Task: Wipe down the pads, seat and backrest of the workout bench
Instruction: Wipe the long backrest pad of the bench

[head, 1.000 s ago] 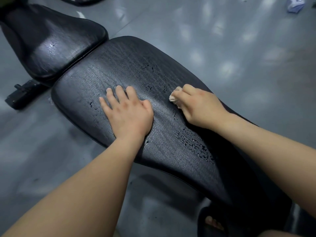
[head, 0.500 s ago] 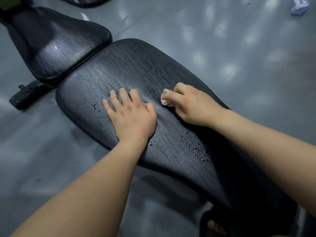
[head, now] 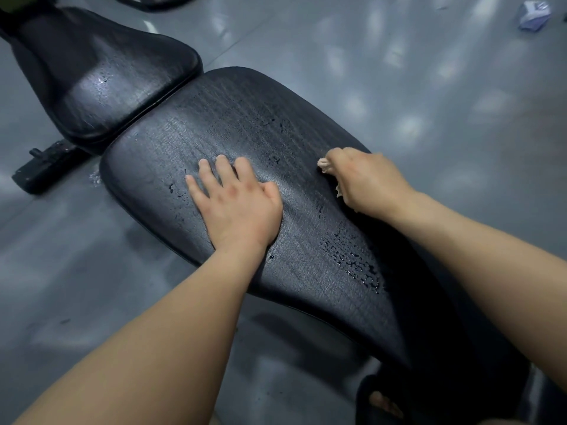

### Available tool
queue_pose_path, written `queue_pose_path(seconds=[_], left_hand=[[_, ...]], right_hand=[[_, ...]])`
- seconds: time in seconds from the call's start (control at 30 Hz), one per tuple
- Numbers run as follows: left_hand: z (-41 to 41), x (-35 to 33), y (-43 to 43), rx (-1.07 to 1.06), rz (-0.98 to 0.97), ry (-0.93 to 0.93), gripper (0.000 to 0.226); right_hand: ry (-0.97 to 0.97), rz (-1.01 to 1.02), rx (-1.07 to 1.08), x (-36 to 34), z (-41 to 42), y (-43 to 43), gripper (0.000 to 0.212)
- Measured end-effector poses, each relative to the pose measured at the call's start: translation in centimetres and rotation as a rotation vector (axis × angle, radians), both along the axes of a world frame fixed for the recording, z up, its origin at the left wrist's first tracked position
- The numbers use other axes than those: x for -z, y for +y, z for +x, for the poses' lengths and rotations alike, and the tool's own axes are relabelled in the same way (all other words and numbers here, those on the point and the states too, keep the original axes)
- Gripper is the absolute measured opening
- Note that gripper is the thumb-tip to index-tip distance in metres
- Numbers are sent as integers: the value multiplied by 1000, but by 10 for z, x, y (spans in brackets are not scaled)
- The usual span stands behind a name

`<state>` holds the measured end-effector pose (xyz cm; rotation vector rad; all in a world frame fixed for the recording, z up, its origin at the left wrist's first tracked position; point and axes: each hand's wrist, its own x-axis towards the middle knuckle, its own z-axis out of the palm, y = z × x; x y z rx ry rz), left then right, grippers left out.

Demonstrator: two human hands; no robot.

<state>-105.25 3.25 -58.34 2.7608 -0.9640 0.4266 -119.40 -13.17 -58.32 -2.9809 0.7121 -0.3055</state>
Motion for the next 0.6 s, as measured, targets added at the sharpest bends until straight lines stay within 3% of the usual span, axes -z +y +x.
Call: queue_pose_path(seconds=[0.13, 0.3, 0.47, 0.6], left_hand=[[0, -1, 1, 3, 0, 9, 45], [1, -1, 2, 5, 18, 18, 46], [1, -3, 2, 5, 30, 35, 48], [0, -4, 2, 11, 27, 40, 49]], right_hand=[[-27, 27, 7, -2, -3, 17, 26], [-13, -18, -265, 5, -32, 58, 30], [-47, 8, 28, 5, -47, 11, 18], [-89, 58, -150, 5, -57, 56, 12]])
